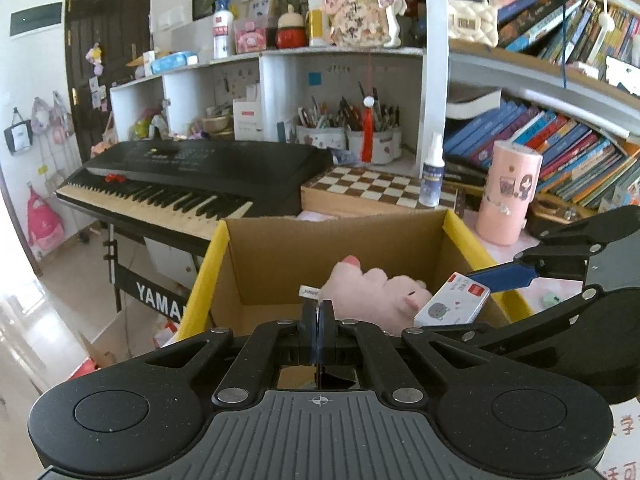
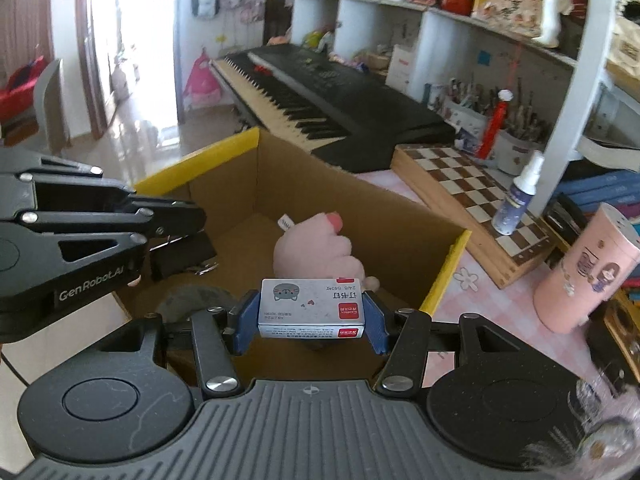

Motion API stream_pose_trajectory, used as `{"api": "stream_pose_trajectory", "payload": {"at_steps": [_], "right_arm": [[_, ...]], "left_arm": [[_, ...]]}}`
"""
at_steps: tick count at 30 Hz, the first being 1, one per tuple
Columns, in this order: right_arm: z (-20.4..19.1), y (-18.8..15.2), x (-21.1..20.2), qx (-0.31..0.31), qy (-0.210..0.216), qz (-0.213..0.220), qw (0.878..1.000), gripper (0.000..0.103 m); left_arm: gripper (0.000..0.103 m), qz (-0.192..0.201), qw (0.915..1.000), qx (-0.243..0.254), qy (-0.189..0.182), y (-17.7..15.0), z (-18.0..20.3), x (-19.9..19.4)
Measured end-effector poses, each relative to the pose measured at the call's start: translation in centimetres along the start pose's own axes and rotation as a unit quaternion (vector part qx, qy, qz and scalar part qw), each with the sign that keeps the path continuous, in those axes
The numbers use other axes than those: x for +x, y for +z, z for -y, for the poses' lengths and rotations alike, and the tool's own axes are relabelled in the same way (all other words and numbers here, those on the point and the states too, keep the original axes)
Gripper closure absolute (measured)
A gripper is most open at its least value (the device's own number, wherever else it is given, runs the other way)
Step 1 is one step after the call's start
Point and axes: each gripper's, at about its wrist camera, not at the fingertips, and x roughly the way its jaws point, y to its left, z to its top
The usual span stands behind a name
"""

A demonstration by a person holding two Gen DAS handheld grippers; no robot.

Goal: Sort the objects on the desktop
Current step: 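Lower the white box into the yellow box and open the right tool while the left tool holds the clip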

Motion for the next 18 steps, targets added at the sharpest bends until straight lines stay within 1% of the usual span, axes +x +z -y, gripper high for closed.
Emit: {"api": "stream_pose_trajectory", "payload": {"at_steps": [7,14,18], "right_arm": [[0.4,-0.2,2.6,-0.03,0.017,-0.04,0.999,0.052],[0.5,0.2,4.4,-0.063,0.036,-0.059,0.996,0.052],[0.3,0.1,5.0,-0.099,0.027,-0.068,0.992,0.052]], "left_arm": [[0.103,-0.033,0.9994,0.006,0.002,-0.8,0.5,2.4],[0.103,-0.063,0.998,0.005,0.004,-1.7,0.5,3.9],[0.103,-0.075,0.9972,0.007,0.003,-2.1,0.7,4.4]]}}
